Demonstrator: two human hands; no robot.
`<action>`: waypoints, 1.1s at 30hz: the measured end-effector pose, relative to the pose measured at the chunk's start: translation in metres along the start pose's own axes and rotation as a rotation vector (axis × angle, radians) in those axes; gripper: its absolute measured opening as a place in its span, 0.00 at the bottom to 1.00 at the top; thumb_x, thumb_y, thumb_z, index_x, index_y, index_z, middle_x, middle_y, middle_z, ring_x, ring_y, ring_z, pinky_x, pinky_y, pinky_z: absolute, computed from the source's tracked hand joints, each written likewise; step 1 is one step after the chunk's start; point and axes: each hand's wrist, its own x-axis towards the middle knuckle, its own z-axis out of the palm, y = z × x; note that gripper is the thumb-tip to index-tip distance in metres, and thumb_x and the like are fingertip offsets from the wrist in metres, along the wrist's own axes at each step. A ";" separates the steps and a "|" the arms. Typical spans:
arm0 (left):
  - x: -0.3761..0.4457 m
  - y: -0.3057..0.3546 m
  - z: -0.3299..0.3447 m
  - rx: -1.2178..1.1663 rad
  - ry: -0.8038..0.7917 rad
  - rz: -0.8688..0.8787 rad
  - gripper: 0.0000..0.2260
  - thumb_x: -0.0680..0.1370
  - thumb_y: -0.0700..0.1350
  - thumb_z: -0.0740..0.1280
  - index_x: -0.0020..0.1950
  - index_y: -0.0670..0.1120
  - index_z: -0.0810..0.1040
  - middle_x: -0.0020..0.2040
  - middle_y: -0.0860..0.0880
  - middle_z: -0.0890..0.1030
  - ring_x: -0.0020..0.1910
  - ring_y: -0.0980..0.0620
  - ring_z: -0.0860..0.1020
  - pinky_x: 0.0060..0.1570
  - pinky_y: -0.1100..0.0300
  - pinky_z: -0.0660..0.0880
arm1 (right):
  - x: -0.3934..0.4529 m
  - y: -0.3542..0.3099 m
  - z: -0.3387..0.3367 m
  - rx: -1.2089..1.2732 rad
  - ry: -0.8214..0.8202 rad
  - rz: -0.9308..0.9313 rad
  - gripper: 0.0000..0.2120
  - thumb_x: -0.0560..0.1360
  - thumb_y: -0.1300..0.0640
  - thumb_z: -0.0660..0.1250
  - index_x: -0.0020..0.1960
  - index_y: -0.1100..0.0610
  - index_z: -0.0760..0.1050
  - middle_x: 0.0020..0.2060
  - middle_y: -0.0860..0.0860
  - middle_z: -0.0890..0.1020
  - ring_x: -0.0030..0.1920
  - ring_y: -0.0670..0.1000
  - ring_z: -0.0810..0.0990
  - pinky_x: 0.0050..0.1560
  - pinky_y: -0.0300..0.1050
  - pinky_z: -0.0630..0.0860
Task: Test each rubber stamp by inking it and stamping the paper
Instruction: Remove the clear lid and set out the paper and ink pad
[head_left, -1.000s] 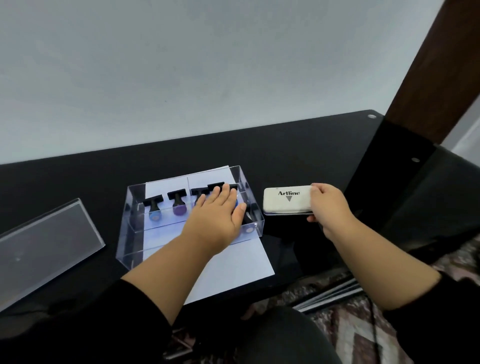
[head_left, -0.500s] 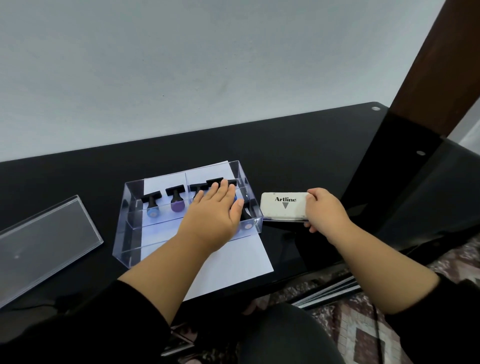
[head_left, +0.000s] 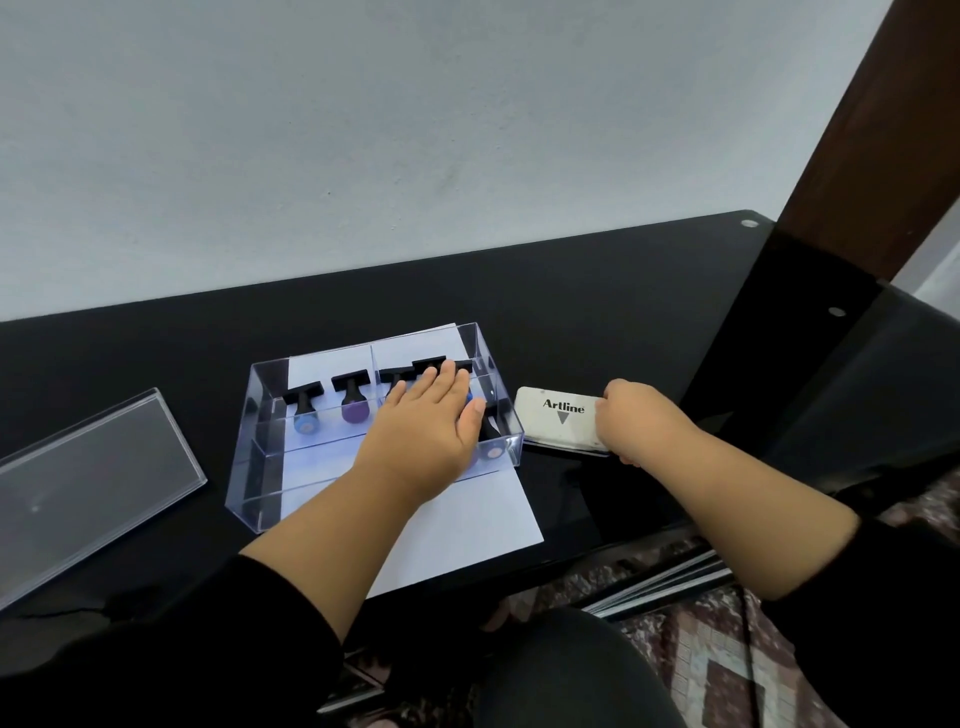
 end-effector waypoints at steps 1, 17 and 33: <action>0.000 0.000 0.000 -0.008 -0.006 0.000 0.23 0.84 0.52 0.44 0.78 0.49 0.48 0.78 0.53 0.47 0.77 0.56 0.44 0.73 0.58 0.40 | -0.004 -0.001 -0.003 -0.018 0.016 -0.002 0.03 0.78 0.62 0.55 0.48 0.59 0.68 0.46 0.55 0.76 0.41 0.55 0.75 0.38 0.43 0.70; -0.041 -0.060 -0.026 -0.143 0.180 -0.386 0.23 0.82 0.41 0.52 0.78 0.49 0.54 0.78 0.47 0.52 0.77 0.49 0.50 0.74 0.53 0.49 | -0.025 -0.071 -0.016 0.165 0.023 -0.403 0.24 0.80 0.50 0.56 0.73 0.56 0.57 0.62 0.55 0.74 0.56 0.54 0.74 0.52 0.46 0.71; -0.053 -0.102 -0.039 -0.358 0.125 -0.651 0.32 0.77 0.32 0.55 0.78 0.51 0.50 0.58 0.44 0.75 0.34 0.53 0.69 0.29 0.61 0.64 | -0.018 -0.095 -0.005 0.103 0.048 -0.312 0.17 0.76 0.65 0.56 0.63 0.57 0.66 0.51 0.56 0.76 0.43 0.54 0.74 0.39 0.46 0.72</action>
